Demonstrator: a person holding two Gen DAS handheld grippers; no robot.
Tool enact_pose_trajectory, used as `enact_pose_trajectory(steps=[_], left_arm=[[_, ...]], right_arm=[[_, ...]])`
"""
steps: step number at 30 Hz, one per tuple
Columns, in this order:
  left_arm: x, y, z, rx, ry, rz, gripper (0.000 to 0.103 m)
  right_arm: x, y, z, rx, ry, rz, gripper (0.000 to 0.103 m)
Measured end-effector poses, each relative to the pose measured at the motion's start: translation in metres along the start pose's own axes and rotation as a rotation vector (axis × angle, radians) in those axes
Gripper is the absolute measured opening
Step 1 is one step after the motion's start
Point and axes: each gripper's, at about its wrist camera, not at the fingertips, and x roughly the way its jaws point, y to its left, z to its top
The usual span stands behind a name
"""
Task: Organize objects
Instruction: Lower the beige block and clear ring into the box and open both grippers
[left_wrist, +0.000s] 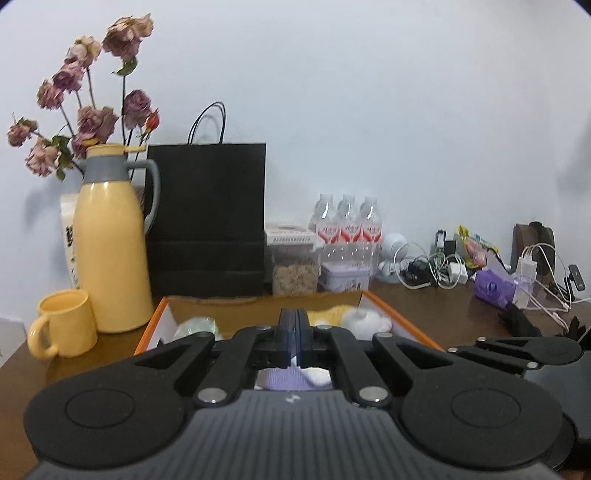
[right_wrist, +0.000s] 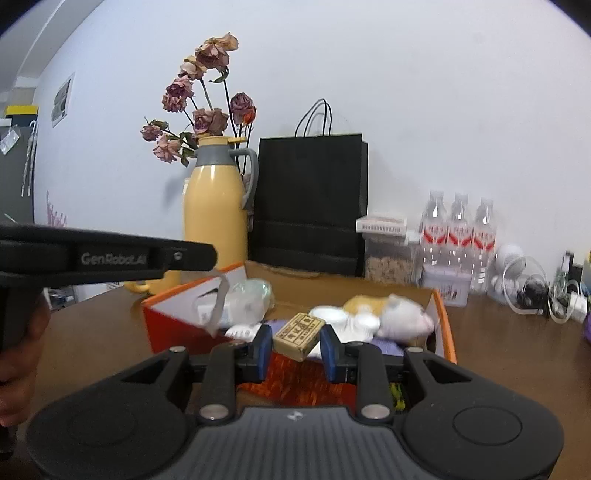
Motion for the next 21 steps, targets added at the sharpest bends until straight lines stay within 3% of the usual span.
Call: enact_pose_trajectory(steps=[10,21], left_arm=[[0.05,0.007,0.005,-0.031,-0.014,0.023,0.003],[0.098,0.03,-0.011,-0.042,0.101,0.04,0.004]], right_arm=[[0.052,-0.015,0.027,0.018,-0.01,-0.03,0.027],[0.096,-0.032,0.012,0.031,0.086,-0.04,0.027]])
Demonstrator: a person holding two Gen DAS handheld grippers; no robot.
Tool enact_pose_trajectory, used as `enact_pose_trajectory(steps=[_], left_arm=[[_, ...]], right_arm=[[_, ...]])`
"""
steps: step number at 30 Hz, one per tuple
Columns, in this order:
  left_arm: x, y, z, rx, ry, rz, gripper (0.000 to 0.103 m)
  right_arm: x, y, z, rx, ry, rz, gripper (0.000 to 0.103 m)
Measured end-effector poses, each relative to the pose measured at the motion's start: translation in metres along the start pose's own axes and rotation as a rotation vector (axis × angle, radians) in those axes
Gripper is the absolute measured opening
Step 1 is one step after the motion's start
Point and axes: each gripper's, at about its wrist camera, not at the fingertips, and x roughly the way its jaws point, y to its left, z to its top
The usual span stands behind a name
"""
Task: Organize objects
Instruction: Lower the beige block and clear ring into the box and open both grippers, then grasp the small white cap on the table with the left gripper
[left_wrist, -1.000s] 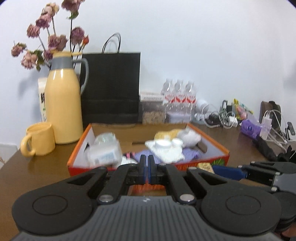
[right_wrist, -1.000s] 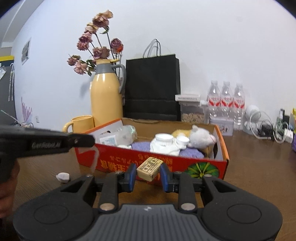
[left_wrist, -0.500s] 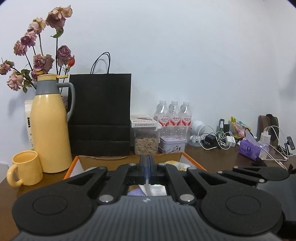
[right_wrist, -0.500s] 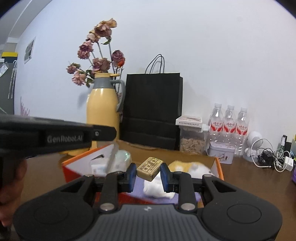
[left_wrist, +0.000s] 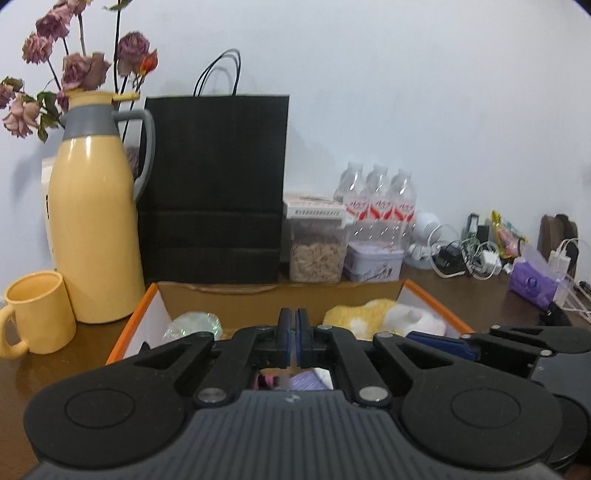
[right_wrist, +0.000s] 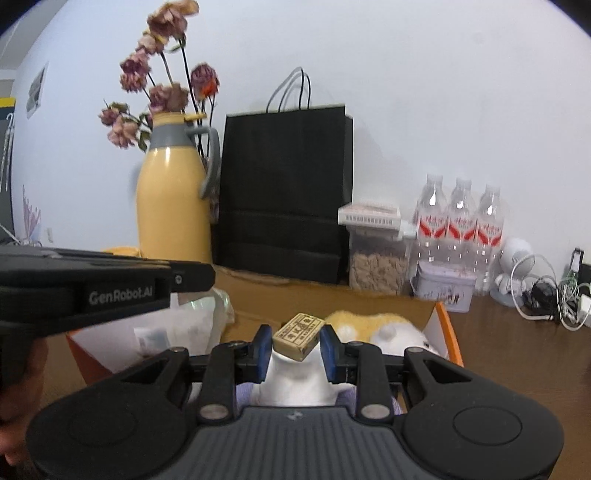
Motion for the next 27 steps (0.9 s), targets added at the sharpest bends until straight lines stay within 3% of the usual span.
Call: enact_pose_trajectory(steps=[1,3,4,5,6,7,9,16,27], left_arm=[[0.002,0.001,-0.002,-0.002,0.007,0.008,0.005],[0.003,0.003,-0.003,-0.009,0.012,0.02,0.009],[0.004,0.004,-0.003,-0.013,0.017,0.027,0.014],[0.004,0.005,-0.004,-0.016,0.018,0.032,0.034],[0.004,0.006,-0.004,-0.02,0.016,0.041,0.064],[0.002,0.006,-0.004,-0.023,0.001,0.05,0.075],[-0.001,0.006,-0.005,-0.026,-0.024,0.058,0.103],[0.0,0.006,-0.002,-0.042,-0.021,0.092,0.103],[-0.024,0.003,-0.001,-0.028,-0.036,0.098,0.103]], right_arm=[[0.001,-0.001,-0.002,0.002,0.007,-0.002,0.027],[0.002,-0.002,-0.004,0.005,0.018,-0.005,0.036],[0.003,-0.003,-0.005,0.012,0.02,-0.006,0.054],[0.002,-0.004,-0.005,0.016,0.017,-0.012,0.077],[0.001,-0.004,-0.006,0.017,0.011,-0.021,0.087],[-0.001,-0.004,-0.006,0.017,0.002,-0.031,0.098],[-0.002,-0.005,-0.006,0.019,0.002,-0.044,0.103],[0.005,-0.008,-0.012,0.027,0.057,-0.071,0.103],[-0.014,-0.007,-0.01,0.036,0.02,-0.056,0.103]])
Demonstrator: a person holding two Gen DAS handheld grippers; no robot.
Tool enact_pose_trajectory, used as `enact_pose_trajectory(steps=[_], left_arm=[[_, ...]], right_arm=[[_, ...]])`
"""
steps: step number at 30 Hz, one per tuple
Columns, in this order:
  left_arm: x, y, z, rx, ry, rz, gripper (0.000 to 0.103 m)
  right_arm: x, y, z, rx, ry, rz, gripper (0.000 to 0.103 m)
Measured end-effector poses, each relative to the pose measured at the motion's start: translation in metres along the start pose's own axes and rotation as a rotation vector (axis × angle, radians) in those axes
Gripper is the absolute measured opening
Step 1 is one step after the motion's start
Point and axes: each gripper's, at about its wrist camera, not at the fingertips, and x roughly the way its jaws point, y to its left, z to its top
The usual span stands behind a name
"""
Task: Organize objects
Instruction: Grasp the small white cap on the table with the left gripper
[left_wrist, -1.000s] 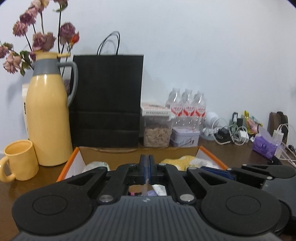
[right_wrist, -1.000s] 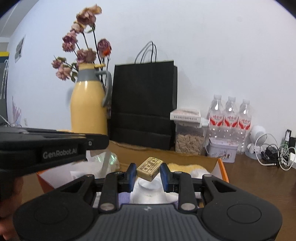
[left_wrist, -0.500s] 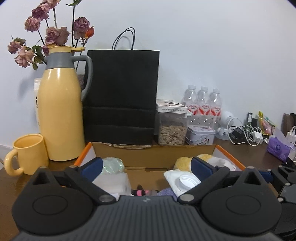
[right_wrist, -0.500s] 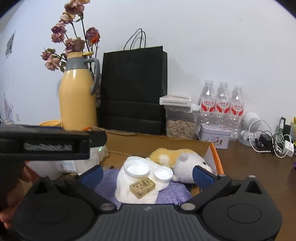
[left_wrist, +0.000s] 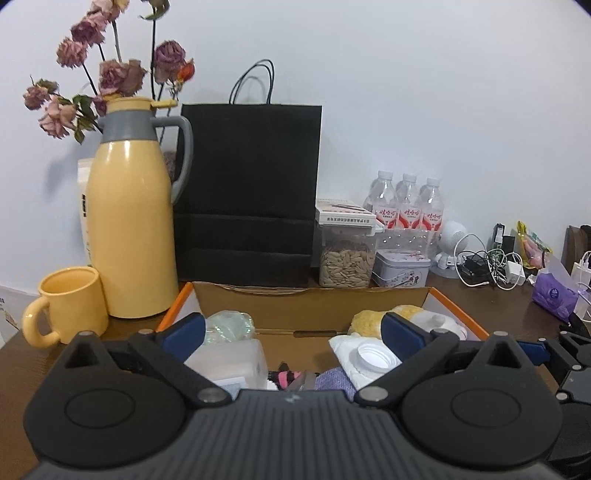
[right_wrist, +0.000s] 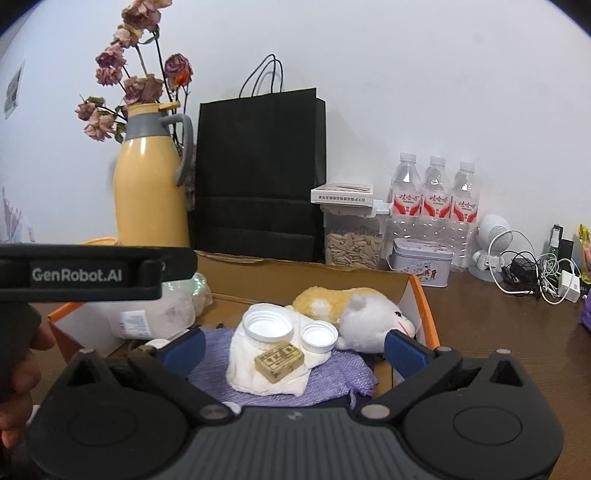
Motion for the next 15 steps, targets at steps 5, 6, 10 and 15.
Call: enact_pose_trajectory(steps=[5,6,10,15], left_arm=[[-0.022,0.007,-0.002,-0.012,0.0,0.018,0.103],[-0.026,0.008,-0.003,-0.009,0.003,0.015,0.103],[-0.042,0.013,-0.008,-0.002,0.015,0.009,0.103],[-0.06,0.022,-0.018,-0.001,0.049,0.013,0.103]], right_arm=[[-0.016,0.006,-0.003,-0.014,-0.015,0.003,0.103],[-0.02,0.007,-0.004,-0.016,-0.013,0.004,0.103],[-0.033,0.012,-0.01,-0.028,0.0,-0.001,0.103],[-0.049,0.019,-0.021,-0.047,0.024,-0.011,0.103]])
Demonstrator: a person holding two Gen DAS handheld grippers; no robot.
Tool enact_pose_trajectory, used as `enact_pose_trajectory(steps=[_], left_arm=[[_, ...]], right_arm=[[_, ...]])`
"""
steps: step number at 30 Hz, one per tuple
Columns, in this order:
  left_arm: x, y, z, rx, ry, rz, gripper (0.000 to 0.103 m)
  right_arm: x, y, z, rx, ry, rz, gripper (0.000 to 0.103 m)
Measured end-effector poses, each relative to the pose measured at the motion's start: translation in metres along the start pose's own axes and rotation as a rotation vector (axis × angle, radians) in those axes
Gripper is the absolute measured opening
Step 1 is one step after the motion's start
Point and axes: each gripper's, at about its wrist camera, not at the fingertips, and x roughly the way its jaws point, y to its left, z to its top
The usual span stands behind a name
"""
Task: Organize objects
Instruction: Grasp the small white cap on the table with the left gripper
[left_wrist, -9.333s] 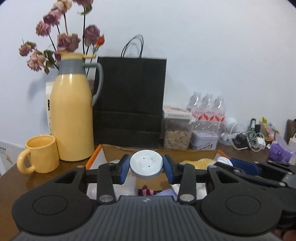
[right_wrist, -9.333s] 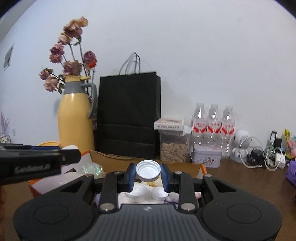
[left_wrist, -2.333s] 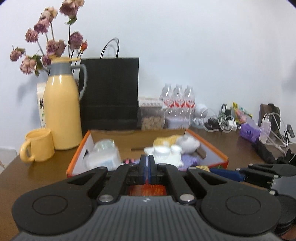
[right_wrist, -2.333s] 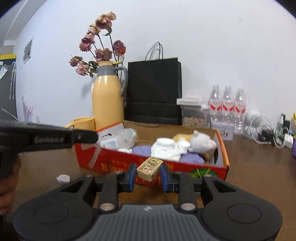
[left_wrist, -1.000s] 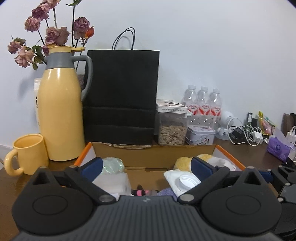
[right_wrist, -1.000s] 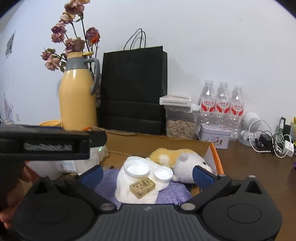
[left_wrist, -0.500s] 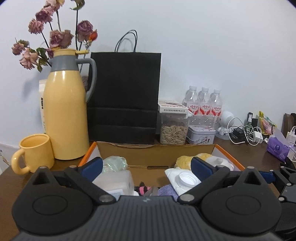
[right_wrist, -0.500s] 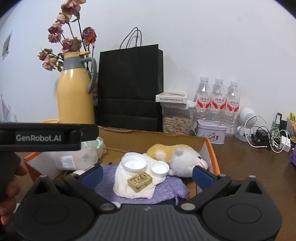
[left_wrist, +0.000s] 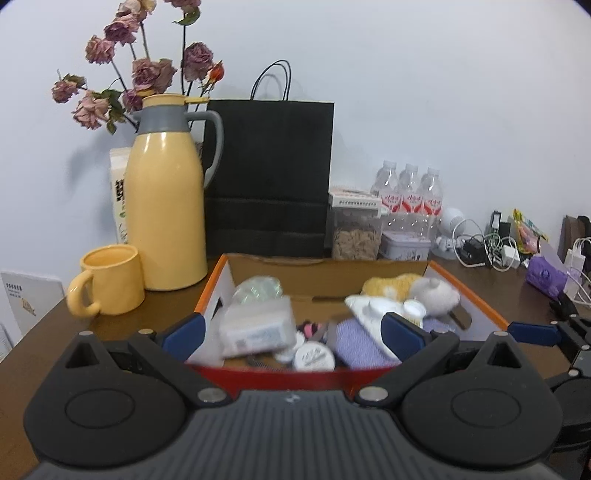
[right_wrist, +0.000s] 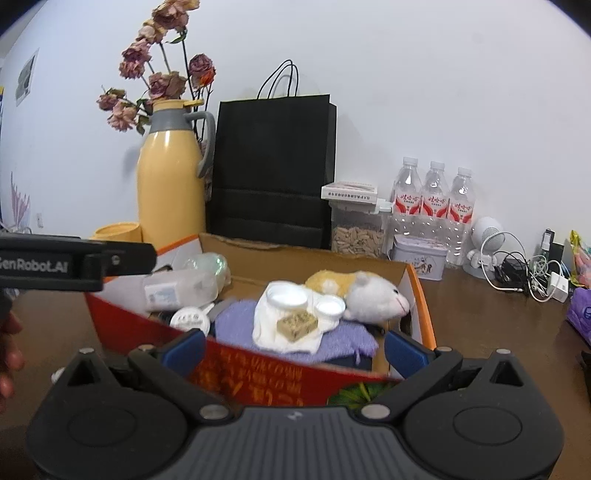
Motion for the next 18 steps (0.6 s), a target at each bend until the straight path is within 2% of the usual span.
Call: enact_pose_trajectory(steps=[7,14,18], left_arm=[[-0.022,0.02,-0.017,-0.005,0.06,0.047,0.103],[-0.034,0.041,-0.037,-0.014,0.159,0.088,0.103],[-0.031,0.049,-0.049,-0.033,0.23,0.086,0.103]], right_arm=[[-0.022,0.007,-0.015,-0.006,0.033,0.009,0.103],[-0.03,0.011,-0.033,-0.005,0.089,0.019,0.103],[-0.03,0.011,-0.039,0.002,0.104,0.025,0.103]])
